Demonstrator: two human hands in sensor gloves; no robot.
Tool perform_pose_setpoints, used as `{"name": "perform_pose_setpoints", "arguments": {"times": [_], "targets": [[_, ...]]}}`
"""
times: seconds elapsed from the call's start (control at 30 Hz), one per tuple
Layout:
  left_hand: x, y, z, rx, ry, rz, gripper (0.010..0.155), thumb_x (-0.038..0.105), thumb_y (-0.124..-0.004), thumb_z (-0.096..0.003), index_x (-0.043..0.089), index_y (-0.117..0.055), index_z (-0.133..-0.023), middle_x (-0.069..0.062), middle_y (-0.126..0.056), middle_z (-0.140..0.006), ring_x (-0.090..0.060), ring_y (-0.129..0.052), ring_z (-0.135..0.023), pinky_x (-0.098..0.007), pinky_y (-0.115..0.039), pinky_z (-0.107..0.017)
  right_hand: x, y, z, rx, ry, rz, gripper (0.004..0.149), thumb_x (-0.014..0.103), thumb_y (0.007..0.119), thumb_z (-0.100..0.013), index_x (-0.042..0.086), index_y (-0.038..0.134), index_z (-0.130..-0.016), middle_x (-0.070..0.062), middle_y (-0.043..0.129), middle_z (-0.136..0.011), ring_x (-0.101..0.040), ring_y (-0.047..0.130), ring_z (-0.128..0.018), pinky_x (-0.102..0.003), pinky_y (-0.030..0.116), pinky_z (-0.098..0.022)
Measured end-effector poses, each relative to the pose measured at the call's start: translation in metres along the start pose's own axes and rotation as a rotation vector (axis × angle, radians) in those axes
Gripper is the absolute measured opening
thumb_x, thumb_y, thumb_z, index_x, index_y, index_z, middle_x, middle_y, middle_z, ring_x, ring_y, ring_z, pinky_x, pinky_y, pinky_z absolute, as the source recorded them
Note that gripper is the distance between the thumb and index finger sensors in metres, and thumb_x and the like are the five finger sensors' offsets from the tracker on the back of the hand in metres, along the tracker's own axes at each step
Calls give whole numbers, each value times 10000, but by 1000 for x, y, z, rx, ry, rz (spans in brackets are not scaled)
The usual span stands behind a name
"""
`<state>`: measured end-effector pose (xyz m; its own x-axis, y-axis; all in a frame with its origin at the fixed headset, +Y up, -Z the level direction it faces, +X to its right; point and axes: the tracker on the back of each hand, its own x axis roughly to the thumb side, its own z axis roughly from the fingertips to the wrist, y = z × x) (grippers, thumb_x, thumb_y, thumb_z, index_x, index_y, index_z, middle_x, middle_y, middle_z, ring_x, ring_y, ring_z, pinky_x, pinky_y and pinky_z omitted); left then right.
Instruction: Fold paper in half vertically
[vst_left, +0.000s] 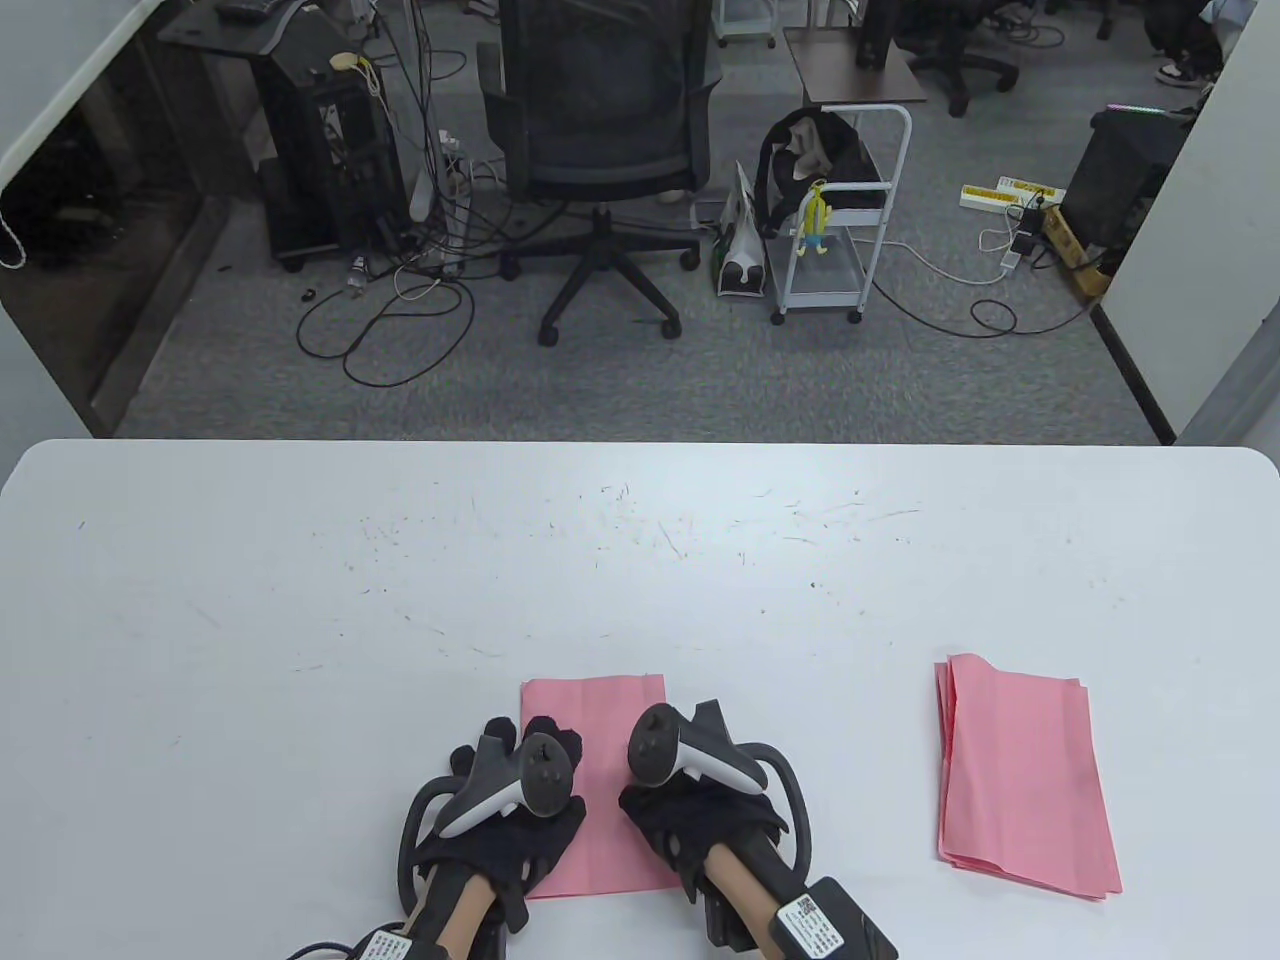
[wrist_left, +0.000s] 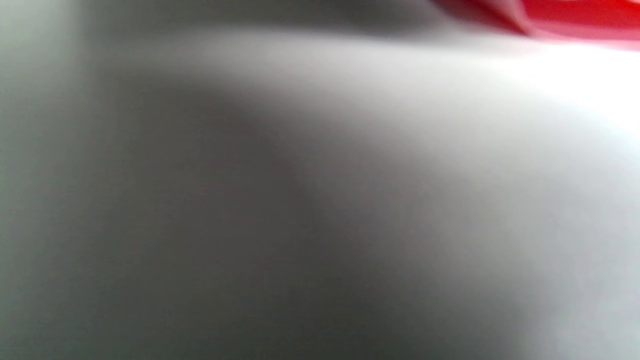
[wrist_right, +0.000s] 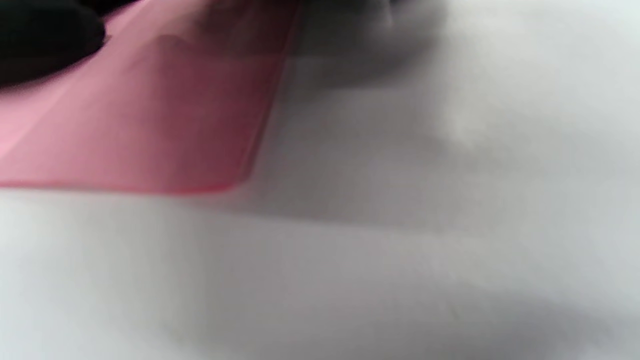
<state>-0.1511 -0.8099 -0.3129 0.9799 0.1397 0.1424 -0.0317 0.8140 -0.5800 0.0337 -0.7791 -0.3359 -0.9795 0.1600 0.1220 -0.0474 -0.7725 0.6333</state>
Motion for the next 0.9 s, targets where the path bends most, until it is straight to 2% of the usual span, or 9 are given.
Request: {"name": "perform_pose_setpoints", "arguments": {"times": [0.27, 0.5, 0.6, 0.77, 0.9], "targets": [[0, 0, 0, 1, 0, 0, 732, 611, -390, -543, 377, -18, -1128, 73, 74, -1205, -399, 70, -1090, -669, -70, -761, -1, -19, -33, -3, 86, -89, 653, 532, 597, -508, 320, 343, -1070, 36, 241, -1160, -270, 256, -1083, -559, 337, -779], [0, 0, 0, 1, 0, 0, 734, 612, -391, -543, 376, -19, -1129, 78, 74, -1204, -397, 70, -1091, -669, -70, -761, -5, -18, -33, -5, 73, -91, 659, 530, 599, -506, 330, 319, -1068, 45, 225, -1158, -251, 243, -1083, -546, 326, -782], [0, 0, 0, 1, 0, 1, 733, 612, -390, -543, 377, -17, -1129, 80, 76, -1204, -397, 73, -1091, -668, -68, -761, -8, -21, -24, -23, 20, -101, 659, 523, 597, -507, 306, 339, -1072, -6, 268, -1163, -297, 302, -1081, -557, 372, -777], [0, 0, 0, 1, 0, 1, 734, 613, -389, -543, 377, -16, -1129, 79, 76, -1204, -395, 72, -1091, -667, -67, -762, -1, -22, 8, -120, -45, 27, 636, 514, 606, -503, 273, 436, -1068, -36, 384, -1157, -324, 410, -1068, -559, 438, -765], [0, 0, 0, 1, 0, 1, 732, 613, -388, -543, 381, -12, -1127, 80, 77, -1204, -395, 74, -1091, -667, -66, -762, 6, -12, 28, -98, -86, 62, 621, 514, 611, -502, 258, 508, -1059, -43, 471, -1146, -333, 492, -1054, -557, 485, -756]]}}
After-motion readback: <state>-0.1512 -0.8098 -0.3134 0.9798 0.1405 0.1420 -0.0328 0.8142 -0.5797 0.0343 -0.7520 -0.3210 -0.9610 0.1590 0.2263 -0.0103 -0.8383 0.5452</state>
